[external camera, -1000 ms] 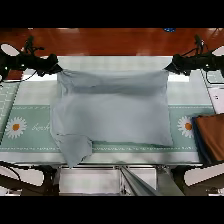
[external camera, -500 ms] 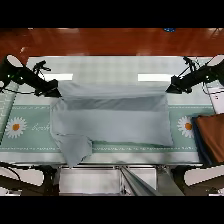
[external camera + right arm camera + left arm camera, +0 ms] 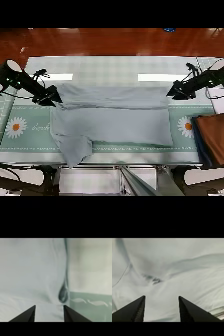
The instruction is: Fold the shirts.
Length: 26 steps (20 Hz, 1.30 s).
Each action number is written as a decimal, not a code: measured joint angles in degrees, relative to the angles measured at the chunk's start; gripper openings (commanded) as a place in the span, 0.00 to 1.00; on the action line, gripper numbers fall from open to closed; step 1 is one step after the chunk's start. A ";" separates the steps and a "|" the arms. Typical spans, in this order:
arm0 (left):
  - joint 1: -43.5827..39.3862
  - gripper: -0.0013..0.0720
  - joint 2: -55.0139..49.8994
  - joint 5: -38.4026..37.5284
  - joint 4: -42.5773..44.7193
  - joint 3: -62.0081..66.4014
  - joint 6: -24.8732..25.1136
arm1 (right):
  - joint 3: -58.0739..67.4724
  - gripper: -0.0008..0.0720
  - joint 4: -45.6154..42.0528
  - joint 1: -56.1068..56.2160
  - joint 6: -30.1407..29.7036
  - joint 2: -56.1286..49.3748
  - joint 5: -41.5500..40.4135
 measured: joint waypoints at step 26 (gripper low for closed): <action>11.54 0.04 32.09 18.01 -11.02 -56.92 2.01 | -41.27 0.57 11.91 -12.33 -7.26 36.50 -14.69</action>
